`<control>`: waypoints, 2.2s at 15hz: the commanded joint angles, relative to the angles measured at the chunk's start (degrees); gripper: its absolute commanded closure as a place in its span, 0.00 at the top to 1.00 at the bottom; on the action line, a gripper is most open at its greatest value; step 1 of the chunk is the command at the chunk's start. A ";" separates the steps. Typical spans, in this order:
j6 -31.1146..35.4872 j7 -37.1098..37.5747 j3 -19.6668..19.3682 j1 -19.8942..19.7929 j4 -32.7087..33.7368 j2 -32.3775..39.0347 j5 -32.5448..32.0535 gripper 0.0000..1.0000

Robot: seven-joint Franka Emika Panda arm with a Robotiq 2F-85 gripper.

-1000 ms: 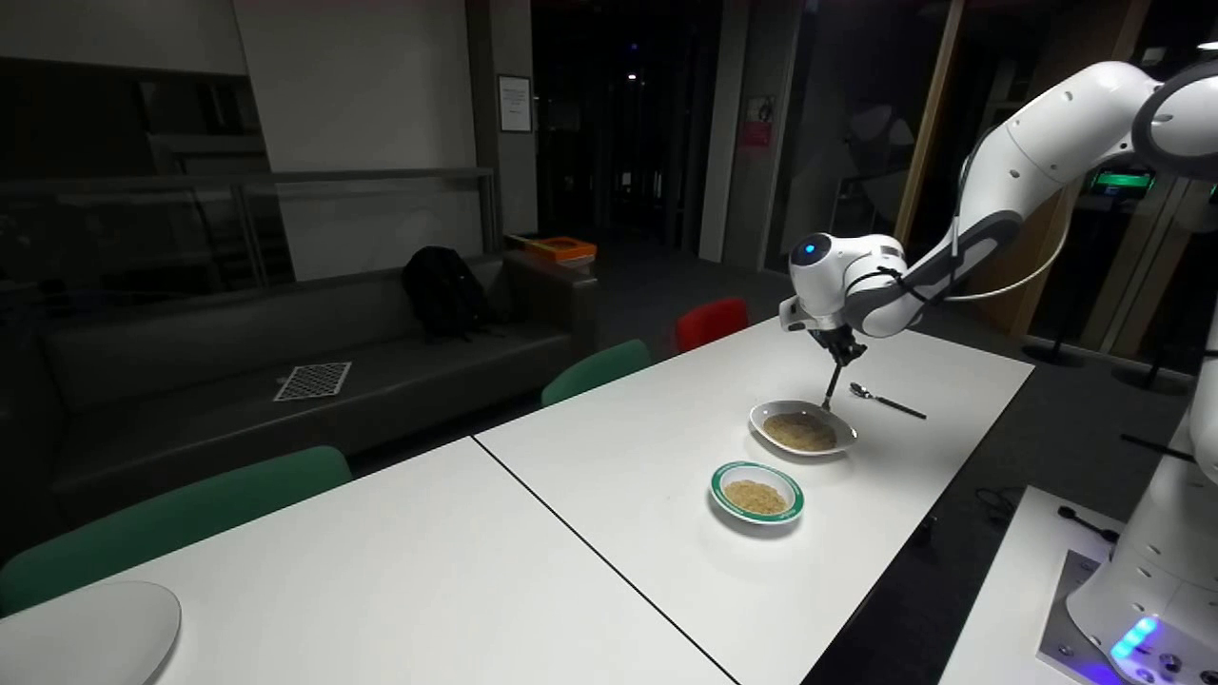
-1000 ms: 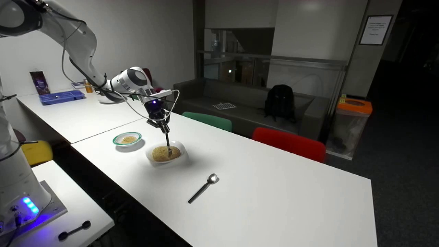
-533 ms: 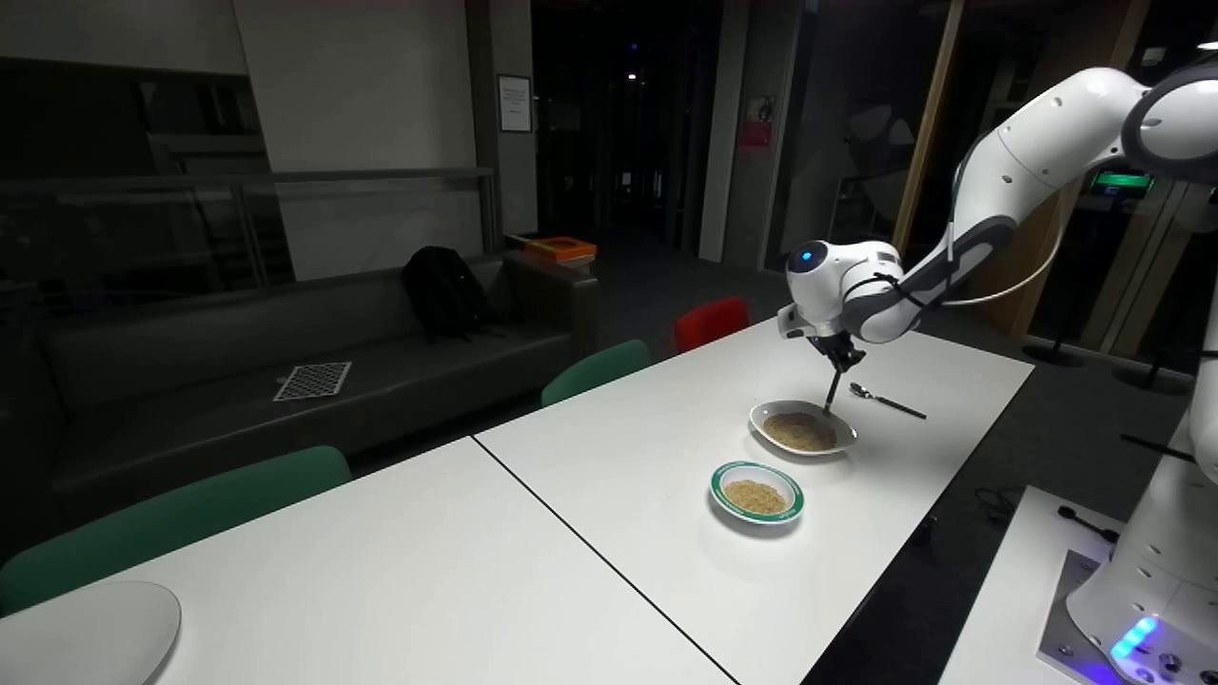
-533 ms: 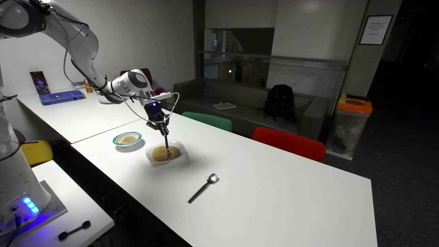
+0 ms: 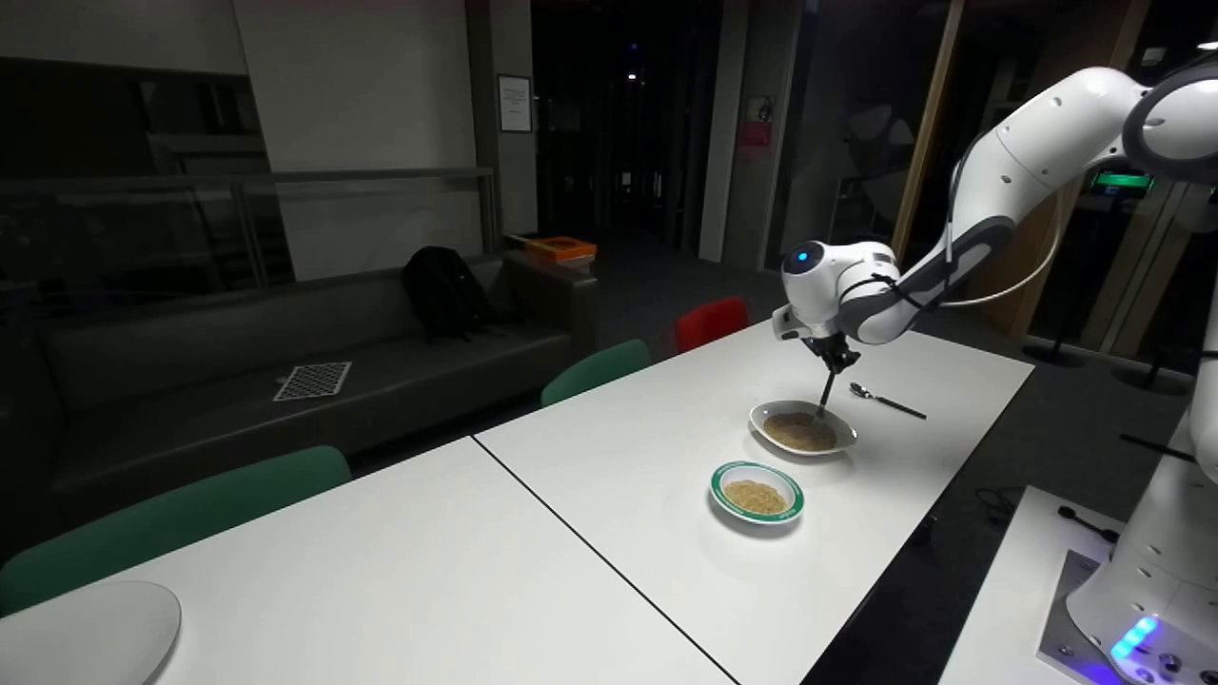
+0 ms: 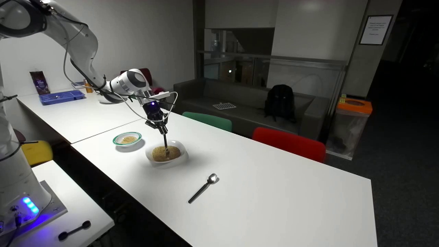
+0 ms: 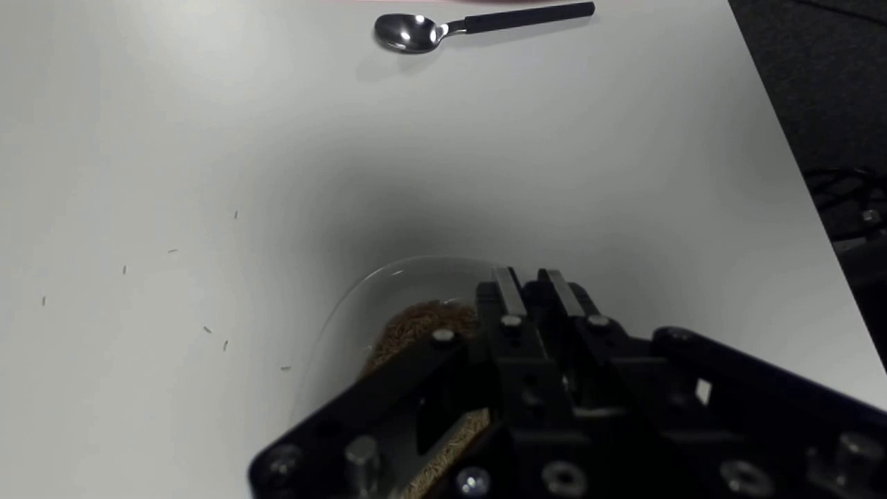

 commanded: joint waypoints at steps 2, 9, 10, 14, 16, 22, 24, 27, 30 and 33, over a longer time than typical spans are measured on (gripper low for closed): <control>-0.18 -1.68 1.18 0.04 1.16 0.09 1.05 0.03; 0.18 -2.46 3.07 0.63 2.21 0.48 2.41 0.03; 0.12 -2.68 3.32 0.89 2.48 0.61 2.58 0.03; 0.00 -3.42 4.28 1.77 3.67 1.13 2.71 0.03; -0.04 -3.81 4.52 2.15 4.34 1.53 2.52 0.03; -1.02 -4.40 4.14 2.31 5.26 2.30 1.46 0.03; -2.13 -4.05 3.69 2.28 5.45 2.20 0.62 0.03; -3.24 -3.80 2.87 2.08 5.56 1.76 -0.17 0.03; -4.60 -3.81 1.94 1.69 6.11 1.49 -0.65 0.03; -5.51 -3.94 1.07 1.17 6.86 1.79 -0.55 0.03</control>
